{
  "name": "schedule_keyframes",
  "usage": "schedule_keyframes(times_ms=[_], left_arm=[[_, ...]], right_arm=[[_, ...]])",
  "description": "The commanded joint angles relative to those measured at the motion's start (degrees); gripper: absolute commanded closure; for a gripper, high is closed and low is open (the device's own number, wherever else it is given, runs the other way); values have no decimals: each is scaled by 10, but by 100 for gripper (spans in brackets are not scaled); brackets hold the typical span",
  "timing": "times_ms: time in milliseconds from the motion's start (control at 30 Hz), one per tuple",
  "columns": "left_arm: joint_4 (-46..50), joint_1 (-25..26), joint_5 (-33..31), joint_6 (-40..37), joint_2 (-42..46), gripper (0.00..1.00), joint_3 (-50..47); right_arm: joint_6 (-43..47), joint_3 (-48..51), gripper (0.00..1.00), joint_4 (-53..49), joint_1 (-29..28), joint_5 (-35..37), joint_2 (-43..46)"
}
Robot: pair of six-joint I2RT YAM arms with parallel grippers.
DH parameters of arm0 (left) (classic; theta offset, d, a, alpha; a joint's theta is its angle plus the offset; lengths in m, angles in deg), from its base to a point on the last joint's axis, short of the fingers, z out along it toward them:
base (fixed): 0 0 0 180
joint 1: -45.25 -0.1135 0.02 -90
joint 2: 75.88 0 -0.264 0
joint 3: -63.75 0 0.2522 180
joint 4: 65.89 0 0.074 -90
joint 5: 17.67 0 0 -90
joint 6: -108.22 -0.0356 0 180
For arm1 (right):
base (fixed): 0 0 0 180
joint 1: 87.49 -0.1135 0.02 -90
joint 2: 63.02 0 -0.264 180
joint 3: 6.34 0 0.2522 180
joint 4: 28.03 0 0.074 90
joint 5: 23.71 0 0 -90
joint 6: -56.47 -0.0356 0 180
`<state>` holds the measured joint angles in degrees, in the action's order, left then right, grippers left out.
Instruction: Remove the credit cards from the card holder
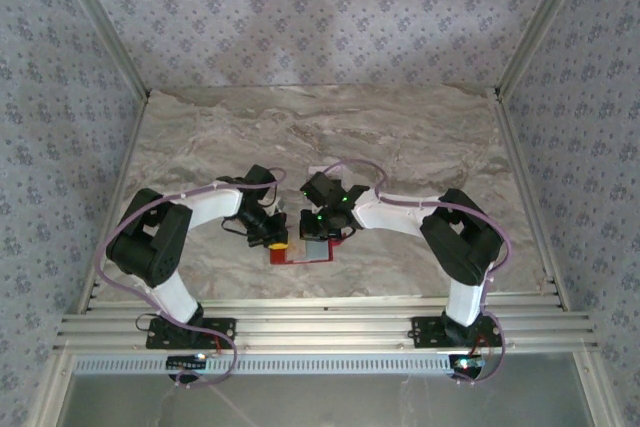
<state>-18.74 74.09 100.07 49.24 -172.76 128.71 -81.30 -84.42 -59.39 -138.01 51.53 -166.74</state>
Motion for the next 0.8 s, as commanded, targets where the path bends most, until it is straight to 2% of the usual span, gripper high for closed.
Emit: schedule_keyframes(times_ms=[0, 267, 467, 567, 767], left_arm=[[78, -2, -122, -9, -18, 99, -10], [94, 10, -159, -8, -30, 99, -4], [94, 12, -157, -7, -32, 99, -3], [94, 12, -155, -7, -32, 100, -2], [91, 13, -145, -7, -33, 99, 0]], right_arm=[[-2, 10, 100, -43, 6, 30, 25], [-12, 25, 100, -28, 8, 22, 36], [-24, 43, 100, 13, 13, -8, 40], [-45, 62, 89, 66, 16, -41, 38], [-68, 81, 86, 121, 22, -72, 33]])
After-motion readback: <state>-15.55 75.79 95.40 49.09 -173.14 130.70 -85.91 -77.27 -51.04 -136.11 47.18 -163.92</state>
